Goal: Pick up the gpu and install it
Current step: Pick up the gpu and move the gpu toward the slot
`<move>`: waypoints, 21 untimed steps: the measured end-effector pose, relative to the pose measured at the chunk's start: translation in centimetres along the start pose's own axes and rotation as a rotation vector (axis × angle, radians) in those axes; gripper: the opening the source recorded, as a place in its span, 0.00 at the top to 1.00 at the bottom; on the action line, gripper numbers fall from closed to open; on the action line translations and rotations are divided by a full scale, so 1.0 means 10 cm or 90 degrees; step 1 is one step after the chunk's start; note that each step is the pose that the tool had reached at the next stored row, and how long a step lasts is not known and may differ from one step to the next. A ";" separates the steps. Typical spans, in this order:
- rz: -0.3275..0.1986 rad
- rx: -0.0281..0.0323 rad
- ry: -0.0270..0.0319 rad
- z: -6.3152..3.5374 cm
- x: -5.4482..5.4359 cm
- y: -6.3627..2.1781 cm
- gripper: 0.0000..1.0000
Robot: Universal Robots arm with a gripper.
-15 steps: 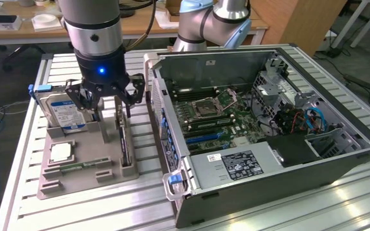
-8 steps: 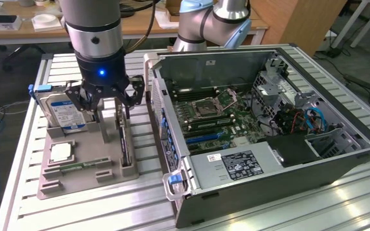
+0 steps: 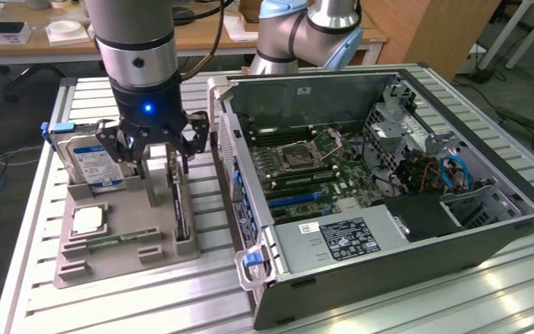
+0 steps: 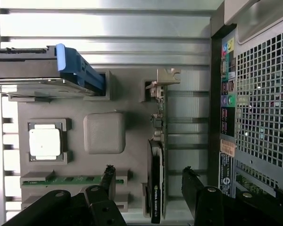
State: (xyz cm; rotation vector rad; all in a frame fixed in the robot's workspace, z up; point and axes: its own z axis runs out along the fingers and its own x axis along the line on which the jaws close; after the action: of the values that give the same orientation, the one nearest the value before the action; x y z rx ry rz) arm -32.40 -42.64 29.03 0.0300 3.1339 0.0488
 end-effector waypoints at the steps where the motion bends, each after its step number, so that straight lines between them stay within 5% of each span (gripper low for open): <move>1: 0.000 0.0001 -0.0010 0.013 0.00 -0.001 0.33; 21: 0.001 0.0000 -0.0029 0.200 0.00 -0.062 0.33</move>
State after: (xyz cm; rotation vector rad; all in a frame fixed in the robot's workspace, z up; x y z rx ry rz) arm -32.41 -43.19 27.02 0.0323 3.1293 0.0486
